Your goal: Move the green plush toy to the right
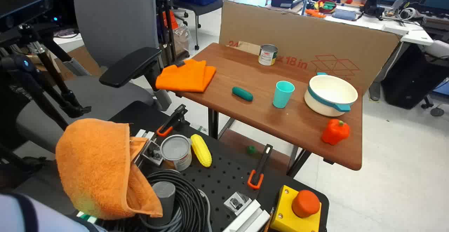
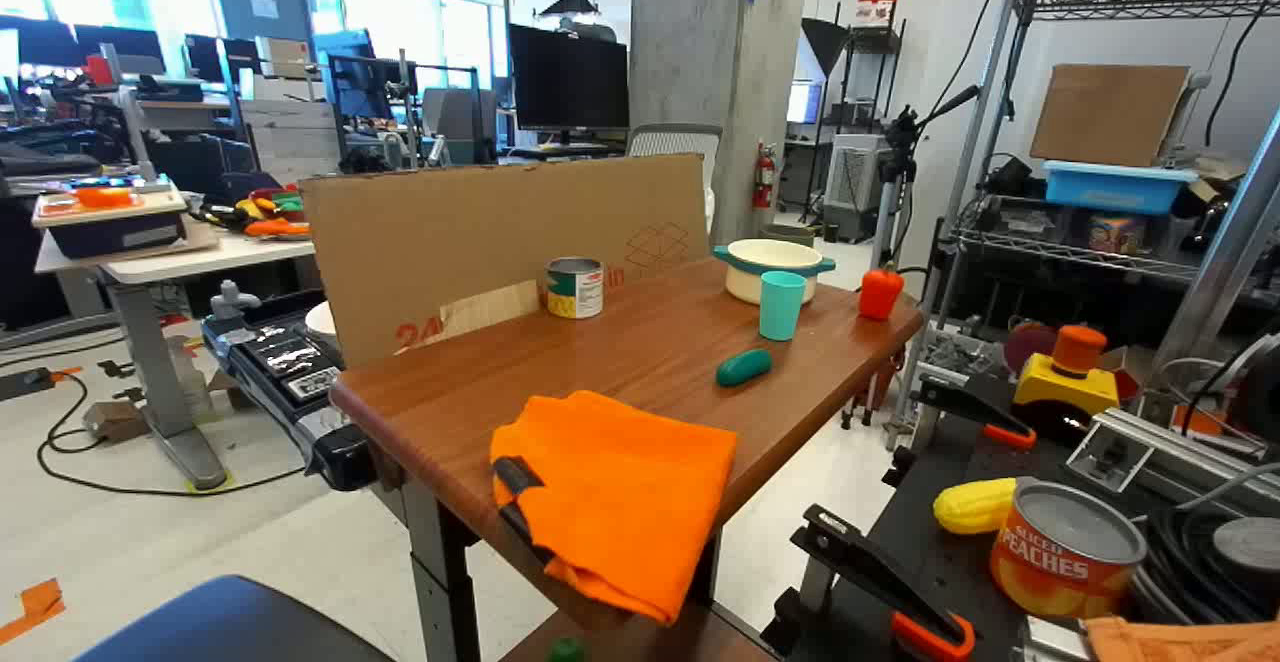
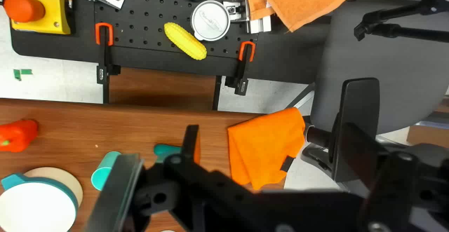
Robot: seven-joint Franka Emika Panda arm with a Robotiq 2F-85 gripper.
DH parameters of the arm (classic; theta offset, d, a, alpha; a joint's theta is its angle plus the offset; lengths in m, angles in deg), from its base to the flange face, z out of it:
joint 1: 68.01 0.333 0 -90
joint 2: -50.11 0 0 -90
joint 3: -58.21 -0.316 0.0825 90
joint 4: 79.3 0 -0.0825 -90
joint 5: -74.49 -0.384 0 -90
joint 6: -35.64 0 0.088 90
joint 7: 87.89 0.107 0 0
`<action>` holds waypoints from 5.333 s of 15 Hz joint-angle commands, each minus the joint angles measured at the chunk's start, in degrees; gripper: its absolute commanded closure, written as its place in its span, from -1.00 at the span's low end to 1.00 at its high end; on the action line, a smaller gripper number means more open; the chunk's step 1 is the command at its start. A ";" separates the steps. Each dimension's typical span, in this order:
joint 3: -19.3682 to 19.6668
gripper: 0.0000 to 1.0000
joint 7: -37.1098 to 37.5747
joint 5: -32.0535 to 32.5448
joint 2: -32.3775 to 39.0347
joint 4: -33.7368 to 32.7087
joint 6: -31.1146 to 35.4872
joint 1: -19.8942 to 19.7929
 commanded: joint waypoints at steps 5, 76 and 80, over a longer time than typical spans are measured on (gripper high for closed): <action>-0.50 -1.00 -0.39 -0.36 0.06 -0.16 -0.15 -0.67; 0.49 0.95 34.15 -0.78 71.07 -46.16 23.24 -3.88; 3.45 0.95 34.48 4.48 75.89 -51.67 19.80 -4.62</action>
